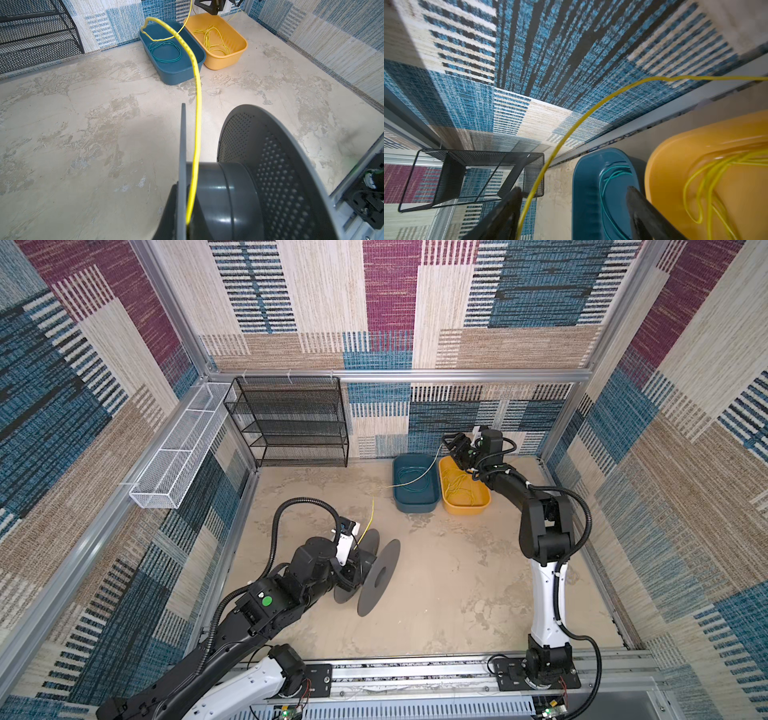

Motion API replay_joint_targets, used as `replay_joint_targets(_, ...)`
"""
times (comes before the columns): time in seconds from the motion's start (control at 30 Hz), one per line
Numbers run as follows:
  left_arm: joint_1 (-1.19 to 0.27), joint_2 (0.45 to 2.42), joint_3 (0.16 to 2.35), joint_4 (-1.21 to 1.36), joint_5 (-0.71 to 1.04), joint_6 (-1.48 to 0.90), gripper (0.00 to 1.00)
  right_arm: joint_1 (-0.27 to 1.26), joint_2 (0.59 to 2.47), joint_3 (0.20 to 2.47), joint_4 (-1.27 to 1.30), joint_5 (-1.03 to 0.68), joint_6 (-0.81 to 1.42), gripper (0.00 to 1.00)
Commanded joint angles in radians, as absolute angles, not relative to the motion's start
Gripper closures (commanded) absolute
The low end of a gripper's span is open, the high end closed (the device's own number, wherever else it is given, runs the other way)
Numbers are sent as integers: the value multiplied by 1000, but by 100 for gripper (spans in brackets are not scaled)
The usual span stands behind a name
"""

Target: Wrap the cables

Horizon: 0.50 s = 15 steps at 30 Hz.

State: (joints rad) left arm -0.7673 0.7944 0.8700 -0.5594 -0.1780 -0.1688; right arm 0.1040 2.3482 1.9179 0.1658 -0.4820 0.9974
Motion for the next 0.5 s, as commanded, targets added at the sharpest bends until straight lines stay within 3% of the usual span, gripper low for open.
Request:
replay_joint_targets(0.0,-767,784,868,-543,-177,-143,100,103,2393,1968,287,-541,1114,21)
replay_joint_targets(0.1,-767,775,861,-539,-177,-143,100,101,2420,2003,304,-547,1145,26)
replay_joint_targets(0.37,-768,755,856,-545,-171,-138,100,83,2533,2209,197,-572,1170,88)
replay_joint_targets(0.47,-767,736,854,-546,-173,-137,100,76,2519,2184,225,-569,1181,96)
